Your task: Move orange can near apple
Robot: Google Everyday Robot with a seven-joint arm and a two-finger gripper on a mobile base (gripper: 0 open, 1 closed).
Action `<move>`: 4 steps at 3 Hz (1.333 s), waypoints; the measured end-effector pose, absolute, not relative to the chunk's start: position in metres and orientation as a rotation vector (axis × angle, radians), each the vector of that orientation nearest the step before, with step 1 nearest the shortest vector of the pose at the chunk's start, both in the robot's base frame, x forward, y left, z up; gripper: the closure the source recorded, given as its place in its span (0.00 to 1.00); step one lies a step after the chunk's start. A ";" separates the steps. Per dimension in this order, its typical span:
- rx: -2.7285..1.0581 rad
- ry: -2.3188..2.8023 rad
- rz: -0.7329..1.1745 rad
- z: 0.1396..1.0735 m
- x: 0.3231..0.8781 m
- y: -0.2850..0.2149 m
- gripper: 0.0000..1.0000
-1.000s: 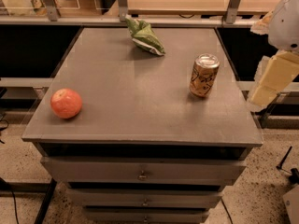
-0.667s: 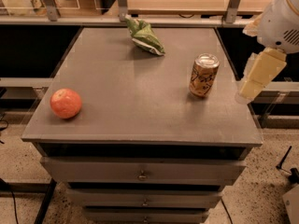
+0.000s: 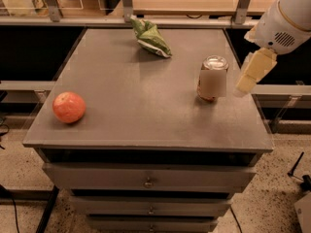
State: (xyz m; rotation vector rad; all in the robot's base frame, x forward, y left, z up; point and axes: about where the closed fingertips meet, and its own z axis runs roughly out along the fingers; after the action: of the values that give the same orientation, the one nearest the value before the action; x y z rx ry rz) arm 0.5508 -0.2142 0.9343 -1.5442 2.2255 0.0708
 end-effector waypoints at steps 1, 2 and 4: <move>-1.504 2.219 0.144 0.921 0.573 -0.210 0.00; -1.492 2.197 0.220 0.911 0.583 -0.199 0.00; -1.513 2.150 0.288 0.901 0.589 -0.181 0.18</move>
Offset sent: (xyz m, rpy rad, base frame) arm 0.0441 0.0257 -0.0314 0.1930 0.0405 0.0165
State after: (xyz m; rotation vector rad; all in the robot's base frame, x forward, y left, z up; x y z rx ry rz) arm 0.5887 -0.1809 0.9012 -1.5132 2.1503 0.2880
